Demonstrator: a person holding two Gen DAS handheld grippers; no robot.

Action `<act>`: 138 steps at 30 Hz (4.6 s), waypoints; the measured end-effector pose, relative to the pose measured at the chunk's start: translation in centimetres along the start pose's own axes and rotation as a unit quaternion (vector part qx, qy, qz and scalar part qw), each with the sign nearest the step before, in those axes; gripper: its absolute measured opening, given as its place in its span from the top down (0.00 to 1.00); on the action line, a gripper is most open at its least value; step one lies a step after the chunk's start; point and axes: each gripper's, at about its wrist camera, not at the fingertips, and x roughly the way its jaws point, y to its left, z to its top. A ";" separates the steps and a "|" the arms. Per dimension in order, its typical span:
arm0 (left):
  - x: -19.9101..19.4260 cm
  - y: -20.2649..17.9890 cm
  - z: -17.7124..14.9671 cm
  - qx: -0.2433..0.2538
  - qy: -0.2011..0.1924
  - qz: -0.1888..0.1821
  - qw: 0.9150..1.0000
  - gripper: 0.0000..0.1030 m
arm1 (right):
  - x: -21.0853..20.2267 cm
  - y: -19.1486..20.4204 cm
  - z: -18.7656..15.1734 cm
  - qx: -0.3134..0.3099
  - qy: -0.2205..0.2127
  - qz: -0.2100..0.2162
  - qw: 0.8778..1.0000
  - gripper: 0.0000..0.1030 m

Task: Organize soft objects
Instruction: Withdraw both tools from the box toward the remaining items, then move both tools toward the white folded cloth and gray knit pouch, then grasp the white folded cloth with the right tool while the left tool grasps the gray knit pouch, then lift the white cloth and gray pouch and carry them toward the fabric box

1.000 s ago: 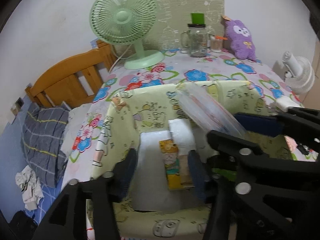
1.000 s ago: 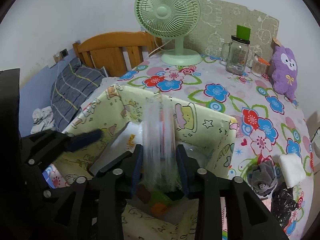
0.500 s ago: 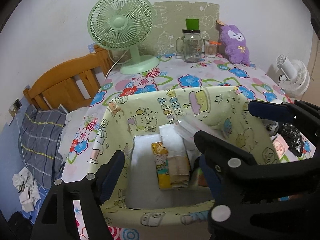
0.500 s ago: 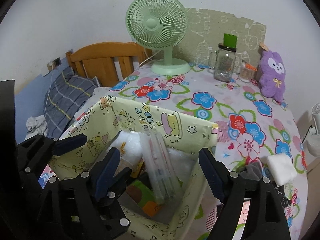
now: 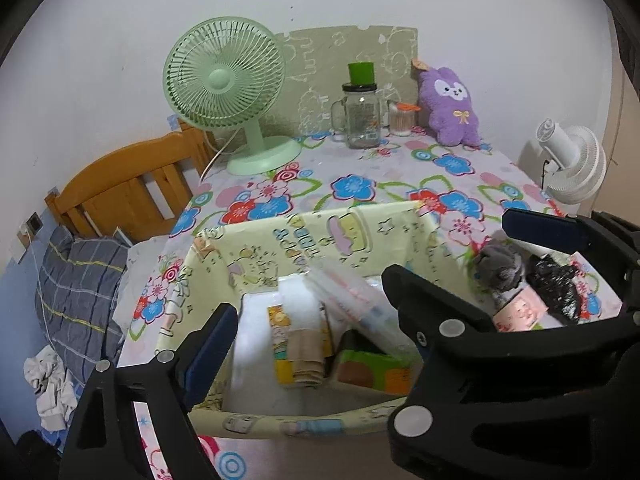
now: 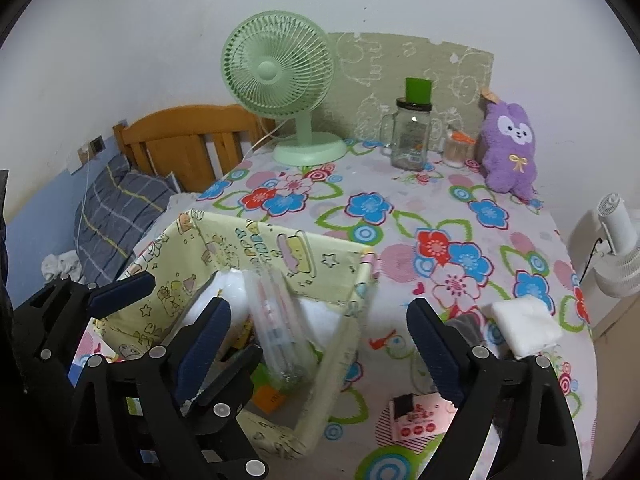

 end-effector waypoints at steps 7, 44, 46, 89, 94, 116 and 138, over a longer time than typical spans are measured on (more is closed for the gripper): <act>-1.1 -2.2 0.7 0.006 -0.016 -0.009 1.000 0.12 | -1.7 -2.2 -0.4 0.026 -0.018 -0.011 0.999 0.08; -4.5 -12.7 1.2 0.025 -0.075 -0.070 0.994 0.12 | -10.0 -10.7 -4.2 0.059 -0.081 -0.104 0.990 0.05; -4.3 -13.1 1.1 0.023 -0.076 -0.076 0.994 0.12 | -10.1 -11.1 -4.4 0.062 -0.080 -0.105 0.989 0.05; 7.0 -17.8 2.1 -0.011 0.001 -0.075 0.997 0.17 | -0.4 -19.9 -5.8 0.088 -0.014 -0.100 0.991 0.05; 8.2 -17.5 2.3 -0.022 0.015 -0.063 0.998 0.22 | 0.9 -20.3 -5.5 0.088 -0.007 -0.096 0.992 0.05; 11.2 -16.8 2.5 -0.032 0.048 -0.074 0.996 0.43 | 6.2 -20.8 -4.6 0.092 0.046 -0.085 0.991 0.05; 11.3 -17.2 2.2 -0.021 0.054 -0.075 0.996 0.63 | 6.1 -20.7 -4.9 0.084 0.040 -0.086 0.992 0.21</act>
